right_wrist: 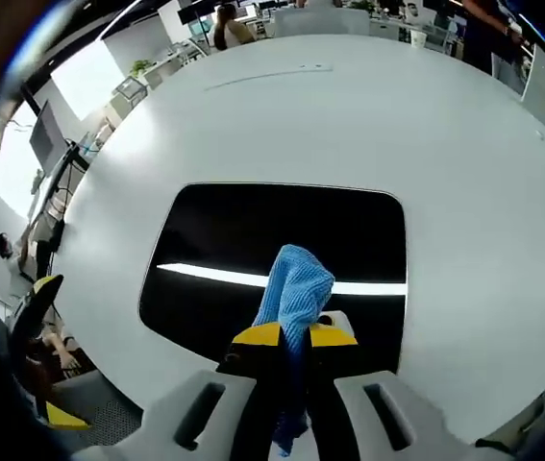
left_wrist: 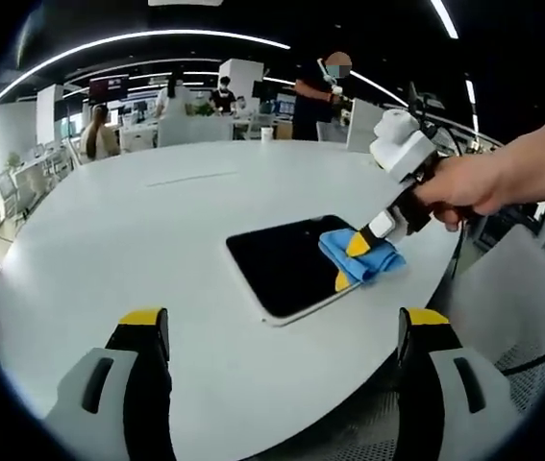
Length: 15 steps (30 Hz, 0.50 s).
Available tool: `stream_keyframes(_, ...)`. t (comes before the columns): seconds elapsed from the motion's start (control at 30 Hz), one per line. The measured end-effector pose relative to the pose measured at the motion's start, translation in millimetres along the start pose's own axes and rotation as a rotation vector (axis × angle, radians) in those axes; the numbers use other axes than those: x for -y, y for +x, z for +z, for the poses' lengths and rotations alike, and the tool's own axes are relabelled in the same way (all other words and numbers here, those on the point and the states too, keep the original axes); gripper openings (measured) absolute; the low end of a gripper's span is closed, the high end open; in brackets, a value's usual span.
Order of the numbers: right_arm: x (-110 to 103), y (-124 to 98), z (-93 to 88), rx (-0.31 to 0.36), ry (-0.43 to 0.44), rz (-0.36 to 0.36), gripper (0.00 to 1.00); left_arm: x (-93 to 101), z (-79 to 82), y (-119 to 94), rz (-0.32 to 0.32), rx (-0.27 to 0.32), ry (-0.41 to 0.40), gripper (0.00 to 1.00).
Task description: Wipe the mirror surface with the cleaning cloth until all visible marks leave the cleaned area.
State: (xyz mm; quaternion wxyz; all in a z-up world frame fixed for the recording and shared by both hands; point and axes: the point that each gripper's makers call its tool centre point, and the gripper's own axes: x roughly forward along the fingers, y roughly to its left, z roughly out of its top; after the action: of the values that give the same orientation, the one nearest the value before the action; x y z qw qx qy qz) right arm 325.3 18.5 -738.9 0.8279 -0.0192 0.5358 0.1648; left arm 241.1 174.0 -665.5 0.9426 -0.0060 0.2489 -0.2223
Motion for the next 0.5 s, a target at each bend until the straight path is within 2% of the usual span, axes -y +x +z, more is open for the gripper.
stream_keyframes(0.1,-11,3,3.2,-0.002,-0.003,0.009,0.03,0.0,-1.9,0,0.002,-0.012,0.013,0.96)
stream_keyframes(0.17,-20,6,5.8,0.004,0.041,0.026,0.03,1.1,-1.3,0,-0.004,-0.01,0.011,0.97)
stream_keyframes(0.5,-56,15,10.7,-0.014,0.018,0.058,0.03,4.1,-2.2,1,-0.019,-0.018,0.018,0.96)
